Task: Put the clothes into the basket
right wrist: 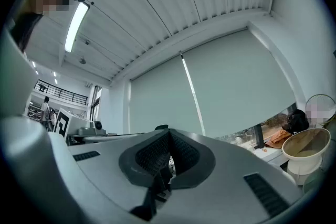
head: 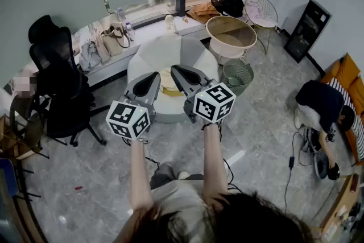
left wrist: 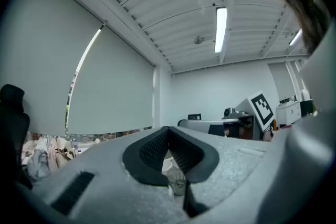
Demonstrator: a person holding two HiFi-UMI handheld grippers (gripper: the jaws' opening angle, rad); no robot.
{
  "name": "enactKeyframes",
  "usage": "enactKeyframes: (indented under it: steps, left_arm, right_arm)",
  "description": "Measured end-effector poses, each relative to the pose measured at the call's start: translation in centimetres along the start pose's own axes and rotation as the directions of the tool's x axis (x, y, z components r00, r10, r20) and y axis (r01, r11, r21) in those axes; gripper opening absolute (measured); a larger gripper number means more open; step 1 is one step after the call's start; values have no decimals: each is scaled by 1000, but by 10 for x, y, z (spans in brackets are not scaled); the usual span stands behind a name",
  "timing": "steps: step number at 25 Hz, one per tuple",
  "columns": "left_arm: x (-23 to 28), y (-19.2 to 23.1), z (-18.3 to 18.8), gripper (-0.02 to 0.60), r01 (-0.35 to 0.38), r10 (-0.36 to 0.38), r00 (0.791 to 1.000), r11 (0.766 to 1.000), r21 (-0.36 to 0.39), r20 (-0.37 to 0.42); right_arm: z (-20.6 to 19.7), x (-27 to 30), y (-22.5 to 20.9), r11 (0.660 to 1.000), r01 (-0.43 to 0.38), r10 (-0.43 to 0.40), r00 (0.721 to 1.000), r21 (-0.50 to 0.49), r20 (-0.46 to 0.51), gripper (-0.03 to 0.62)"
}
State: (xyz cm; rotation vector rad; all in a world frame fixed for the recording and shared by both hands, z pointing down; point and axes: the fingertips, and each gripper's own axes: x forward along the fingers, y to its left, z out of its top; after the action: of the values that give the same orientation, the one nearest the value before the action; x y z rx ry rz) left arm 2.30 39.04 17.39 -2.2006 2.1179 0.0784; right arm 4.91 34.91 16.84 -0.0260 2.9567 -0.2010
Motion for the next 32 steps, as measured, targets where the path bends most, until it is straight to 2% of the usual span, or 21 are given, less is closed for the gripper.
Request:
enactKeyframes:
  steps: [9, 22, 27, 32]
  left_arm:
    - [12, -2, 5, 11, 9, -9, 1000, 1000, -6, 21]
    - [26, -2, -21, 11, 36, -39, 999, 996, -87, -33]
    - [21, 16, -30, 11, 9, -16, 998, 994, -108, -68]
    - [28, 43, -42, 11, 12, -23, 997, 990, -141, -79]
  right_arm:
    - [2, -3, -9, 1000, -4, 4, 1000, 11, -13, 8]
    - [-12, -2, -29, 998, 16, -12, 999, 66, -50, 9]
    - [-15, 8, -30, 989, -10, 9, 1000, 147, 7, 9]
    - [-19, 32, -37, 995, -8, 10, 1000, 100, -19, 8]
